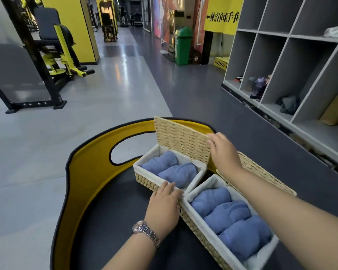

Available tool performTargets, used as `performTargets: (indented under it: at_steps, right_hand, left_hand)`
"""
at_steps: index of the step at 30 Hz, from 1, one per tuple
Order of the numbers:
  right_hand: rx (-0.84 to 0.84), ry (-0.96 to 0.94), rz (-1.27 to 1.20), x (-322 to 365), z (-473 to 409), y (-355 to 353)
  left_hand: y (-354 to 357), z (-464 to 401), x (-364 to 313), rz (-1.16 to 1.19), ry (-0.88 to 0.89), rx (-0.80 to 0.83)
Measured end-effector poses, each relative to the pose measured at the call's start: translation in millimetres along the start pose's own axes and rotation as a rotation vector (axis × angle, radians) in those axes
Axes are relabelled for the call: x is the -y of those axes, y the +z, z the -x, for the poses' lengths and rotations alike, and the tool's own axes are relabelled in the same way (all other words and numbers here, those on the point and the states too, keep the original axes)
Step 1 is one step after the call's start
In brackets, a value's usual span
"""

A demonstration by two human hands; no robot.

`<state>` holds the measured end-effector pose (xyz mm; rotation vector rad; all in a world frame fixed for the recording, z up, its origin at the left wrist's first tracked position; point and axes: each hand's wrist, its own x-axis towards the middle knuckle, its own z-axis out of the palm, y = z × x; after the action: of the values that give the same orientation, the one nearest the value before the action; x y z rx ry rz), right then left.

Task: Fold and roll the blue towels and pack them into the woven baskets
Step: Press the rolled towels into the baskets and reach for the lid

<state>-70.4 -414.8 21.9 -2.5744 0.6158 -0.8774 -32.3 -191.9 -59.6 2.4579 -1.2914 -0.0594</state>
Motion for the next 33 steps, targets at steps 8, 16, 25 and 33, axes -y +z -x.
performTargets:
  at_steps: [8,16,25,33]
  right_hand:
    - [0.370,-0.267,0.136,18,103,36]
    - [0.297,0.001,0.028,-24,114,-18]
    - [0.204,0.404,0.446,-159,143,-84]
    - [0.000,0.789,-0.099,-174,121,-93]
  left_hand:
    - [-1,16,1,0.111,0.039,-0.002]
    - [12,45,-24,0.059,0.138,0.022]
    - [28,57,-51,-0.109,0.205,0.057]
    - [36,58,-63,-0.048,0.081,0.033]
